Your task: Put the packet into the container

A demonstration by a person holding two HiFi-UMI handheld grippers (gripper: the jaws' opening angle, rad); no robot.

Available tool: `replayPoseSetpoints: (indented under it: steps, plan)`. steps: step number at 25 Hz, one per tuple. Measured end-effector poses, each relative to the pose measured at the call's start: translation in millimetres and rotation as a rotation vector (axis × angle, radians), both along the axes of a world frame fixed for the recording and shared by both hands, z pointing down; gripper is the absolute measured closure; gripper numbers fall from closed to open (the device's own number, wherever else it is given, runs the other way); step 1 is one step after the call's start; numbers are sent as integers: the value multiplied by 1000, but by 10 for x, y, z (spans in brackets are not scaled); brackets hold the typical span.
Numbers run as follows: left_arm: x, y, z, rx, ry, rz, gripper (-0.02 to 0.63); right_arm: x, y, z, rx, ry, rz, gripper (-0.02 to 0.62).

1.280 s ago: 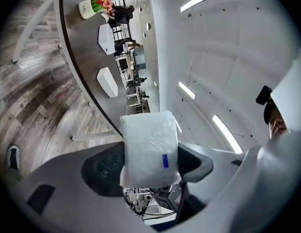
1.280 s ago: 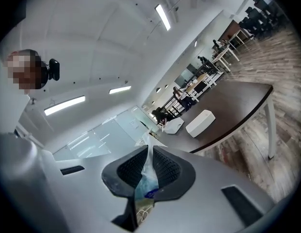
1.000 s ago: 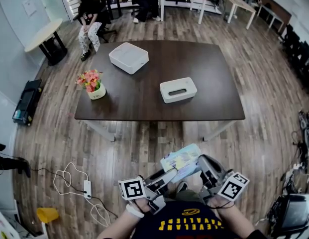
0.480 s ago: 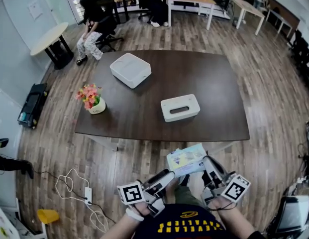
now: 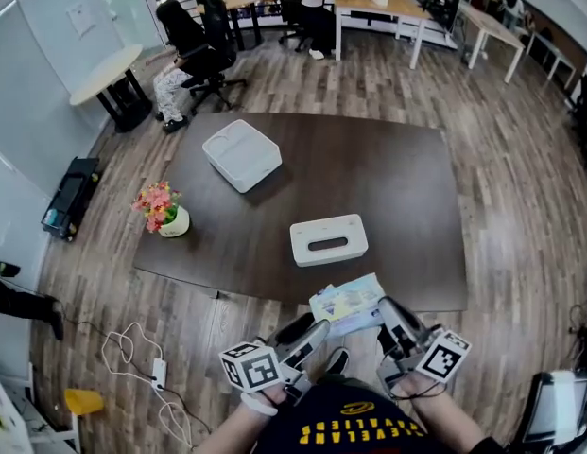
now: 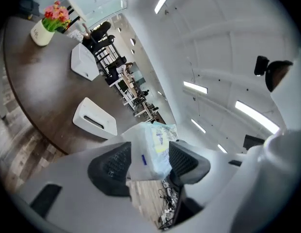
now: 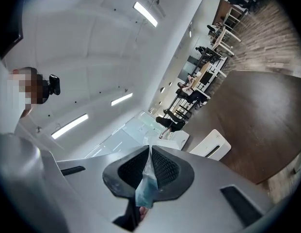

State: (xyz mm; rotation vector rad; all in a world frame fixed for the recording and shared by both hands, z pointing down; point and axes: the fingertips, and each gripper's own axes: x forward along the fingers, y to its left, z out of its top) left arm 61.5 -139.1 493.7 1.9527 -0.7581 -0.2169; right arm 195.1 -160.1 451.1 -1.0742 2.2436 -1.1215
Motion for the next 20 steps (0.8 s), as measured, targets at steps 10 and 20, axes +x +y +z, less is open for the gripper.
replayPoseSetpoints:
  steps: [10,20]
  plan:
    - [81,-376,189,-54,-61,-87,508,127,-404,198,-50,-62,-57,569]
    - [83,-806,430,-81,-117,-73,508,70,-854,377,-93,-50,-59,569]
